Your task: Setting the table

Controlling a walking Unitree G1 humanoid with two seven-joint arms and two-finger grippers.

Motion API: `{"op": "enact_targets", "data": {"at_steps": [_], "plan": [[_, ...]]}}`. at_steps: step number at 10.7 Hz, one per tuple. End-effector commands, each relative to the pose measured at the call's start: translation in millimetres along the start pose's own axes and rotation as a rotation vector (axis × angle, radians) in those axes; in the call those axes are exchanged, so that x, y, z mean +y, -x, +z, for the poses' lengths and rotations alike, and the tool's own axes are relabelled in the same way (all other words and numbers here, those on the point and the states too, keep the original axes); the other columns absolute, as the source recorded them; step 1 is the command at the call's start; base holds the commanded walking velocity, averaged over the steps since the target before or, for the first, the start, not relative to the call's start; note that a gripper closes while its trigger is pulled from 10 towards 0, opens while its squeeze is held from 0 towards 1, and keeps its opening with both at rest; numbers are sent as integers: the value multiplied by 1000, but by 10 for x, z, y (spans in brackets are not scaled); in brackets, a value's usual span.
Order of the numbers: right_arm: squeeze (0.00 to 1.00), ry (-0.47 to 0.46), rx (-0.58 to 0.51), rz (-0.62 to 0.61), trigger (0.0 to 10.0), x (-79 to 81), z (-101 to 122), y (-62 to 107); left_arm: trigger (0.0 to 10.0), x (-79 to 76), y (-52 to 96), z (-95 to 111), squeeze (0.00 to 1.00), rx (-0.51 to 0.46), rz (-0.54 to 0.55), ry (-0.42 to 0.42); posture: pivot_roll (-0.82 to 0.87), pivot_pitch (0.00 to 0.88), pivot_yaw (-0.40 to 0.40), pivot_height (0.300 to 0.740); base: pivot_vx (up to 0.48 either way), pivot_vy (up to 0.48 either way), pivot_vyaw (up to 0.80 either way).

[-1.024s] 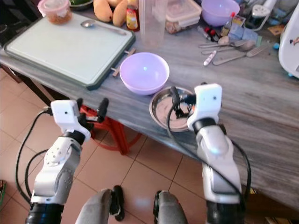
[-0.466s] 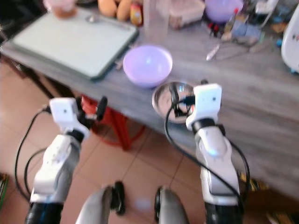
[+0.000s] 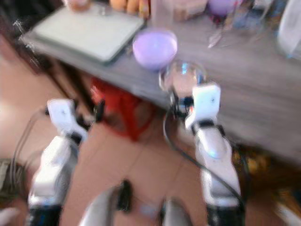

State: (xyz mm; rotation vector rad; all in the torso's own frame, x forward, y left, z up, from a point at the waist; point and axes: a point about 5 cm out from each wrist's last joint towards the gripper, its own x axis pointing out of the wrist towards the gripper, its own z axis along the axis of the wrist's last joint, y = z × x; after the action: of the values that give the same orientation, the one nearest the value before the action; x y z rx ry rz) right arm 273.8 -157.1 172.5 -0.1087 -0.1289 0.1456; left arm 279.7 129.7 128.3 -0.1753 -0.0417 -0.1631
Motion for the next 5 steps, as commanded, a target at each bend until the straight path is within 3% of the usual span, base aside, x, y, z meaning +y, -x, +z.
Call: {"op": "enact_targets", "data": {"at_steps": [1, 5], "plan": [[0, -6, -8, 28, 10000, 36, 4, 11, 10000, 22, 8, -6, 0, 9, 8, -19, -55, 168, 37, 740, -300, 0, 0], [0, 82, 66, 69, 10000, -23, -293, 130, 10000, 58, 60, -80, 0, 39, 11, -31, -48, 165, 43, 740, -297, 0, 0]]}}
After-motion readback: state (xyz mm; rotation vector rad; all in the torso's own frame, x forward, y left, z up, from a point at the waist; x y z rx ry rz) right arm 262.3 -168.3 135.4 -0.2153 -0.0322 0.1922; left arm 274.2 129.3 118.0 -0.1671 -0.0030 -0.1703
